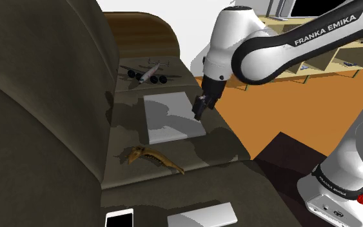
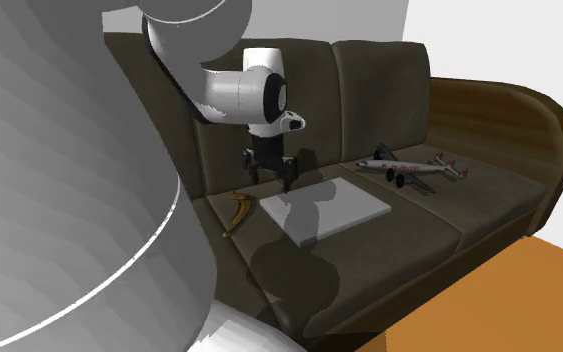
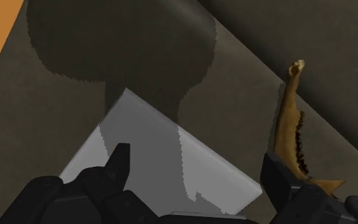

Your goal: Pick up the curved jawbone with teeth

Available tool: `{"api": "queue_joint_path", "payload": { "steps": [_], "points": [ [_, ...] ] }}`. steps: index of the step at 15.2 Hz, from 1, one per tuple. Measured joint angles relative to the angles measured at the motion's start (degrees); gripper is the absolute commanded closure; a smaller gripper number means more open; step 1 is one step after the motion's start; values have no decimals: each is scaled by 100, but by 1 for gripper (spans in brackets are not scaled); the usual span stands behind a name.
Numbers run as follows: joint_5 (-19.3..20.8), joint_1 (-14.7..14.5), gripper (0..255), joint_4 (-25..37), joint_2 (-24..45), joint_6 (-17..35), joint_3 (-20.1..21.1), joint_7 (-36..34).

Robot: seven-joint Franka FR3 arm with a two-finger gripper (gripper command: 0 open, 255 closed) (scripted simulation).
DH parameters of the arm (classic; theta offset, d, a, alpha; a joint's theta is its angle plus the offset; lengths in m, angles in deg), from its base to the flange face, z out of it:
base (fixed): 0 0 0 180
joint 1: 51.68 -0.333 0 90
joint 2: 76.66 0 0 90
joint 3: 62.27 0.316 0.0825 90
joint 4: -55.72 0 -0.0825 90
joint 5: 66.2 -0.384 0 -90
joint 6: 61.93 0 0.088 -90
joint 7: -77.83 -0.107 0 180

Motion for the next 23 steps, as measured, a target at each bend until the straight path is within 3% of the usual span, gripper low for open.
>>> {"api": "queue_joint_path", "payload": {
  "steps": [4,9,17,23],
  "points": [
    [490,-16,0,372,834,450,347,-563],
    [1446,-198,0,992,1990,853,594,-1487],
    [2832,-1002,0,2327,3708,950,354,-2659],
    [3159,-1217,0,2502,4166,1185,172,-2925]
  ]
}}
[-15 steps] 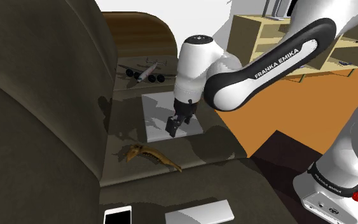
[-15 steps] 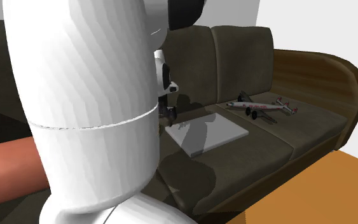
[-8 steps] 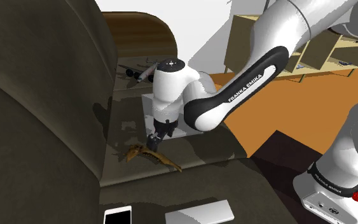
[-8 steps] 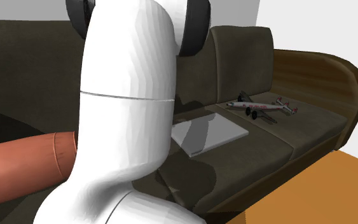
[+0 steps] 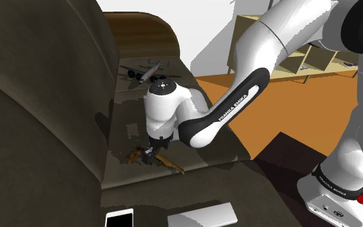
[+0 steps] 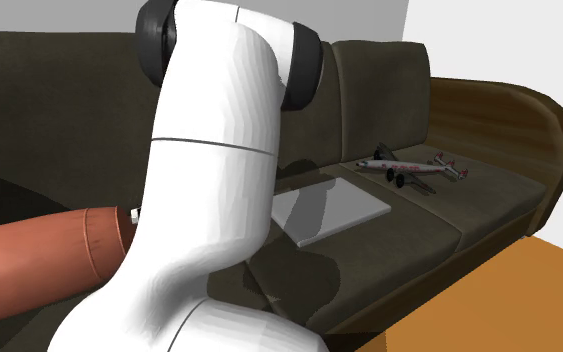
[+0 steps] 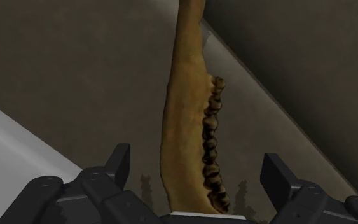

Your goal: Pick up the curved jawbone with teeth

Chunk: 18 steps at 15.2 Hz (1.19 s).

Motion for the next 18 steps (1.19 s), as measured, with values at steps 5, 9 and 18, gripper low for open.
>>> {"api": "queue_joint_path", "payload": {
  "steps": [5,9,18],
  "points": [
    [97,-48,255,-26,111,128,-65,-85],
    [102,-50,255,-29,111,132,-67,-90],
    [-63,28,255,-15,-95,-74,47,41]
  ]
}}
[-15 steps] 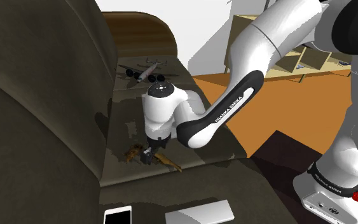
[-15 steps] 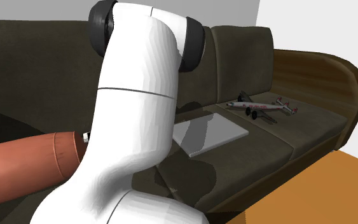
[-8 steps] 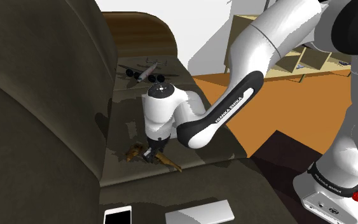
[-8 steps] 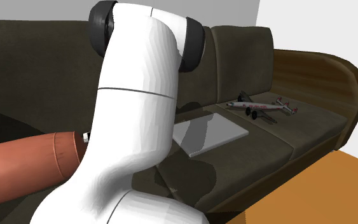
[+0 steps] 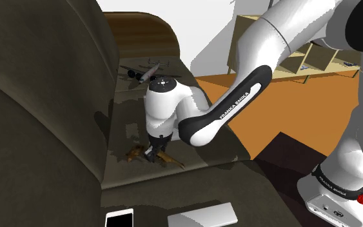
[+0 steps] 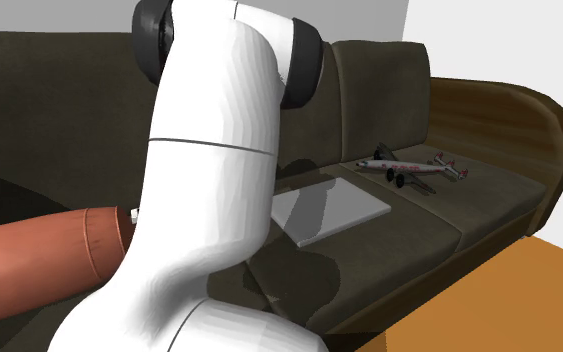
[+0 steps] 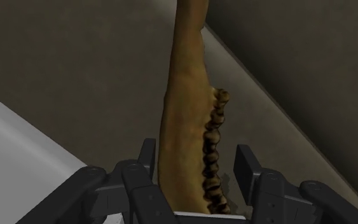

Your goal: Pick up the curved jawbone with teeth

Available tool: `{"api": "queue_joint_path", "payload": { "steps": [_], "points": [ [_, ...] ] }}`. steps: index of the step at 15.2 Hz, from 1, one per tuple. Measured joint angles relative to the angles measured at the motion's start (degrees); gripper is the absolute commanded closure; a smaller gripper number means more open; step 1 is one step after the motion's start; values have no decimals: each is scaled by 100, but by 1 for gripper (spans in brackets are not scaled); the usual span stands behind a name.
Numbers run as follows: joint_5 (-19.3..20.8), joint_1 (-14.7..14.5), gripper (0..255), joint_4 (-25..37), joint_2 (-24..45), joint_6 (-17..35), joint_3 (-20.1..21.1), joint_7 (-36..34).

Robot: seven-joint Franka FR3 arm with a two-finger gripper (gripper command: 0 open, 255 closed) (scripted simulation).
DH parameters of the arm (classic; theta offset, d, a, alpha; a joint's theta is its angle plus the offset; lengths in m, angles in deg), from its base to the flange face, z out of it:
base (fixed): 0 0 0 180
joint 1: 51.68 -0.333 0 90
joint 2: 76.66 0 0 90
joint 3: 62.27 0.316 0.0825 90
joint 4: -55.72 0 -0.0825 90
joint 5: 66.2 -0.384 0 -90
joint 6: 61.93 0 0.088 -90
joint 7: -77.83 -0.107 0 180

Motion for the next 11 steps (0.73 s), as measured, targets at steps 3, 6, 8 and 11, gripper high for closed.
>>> {"api": "queue_joint_path", "payload": {
  "steps": [3,6,8,11],
  "points": [
    [-116,52,255,9,-149,-144,75,90],
    [-244,109,255,12,-317,-299,152,188],
    [-335,149,255,31,-426,-415,201,262],
    [-443,185,255,86,-547,-574,259,349]
  ]
}}
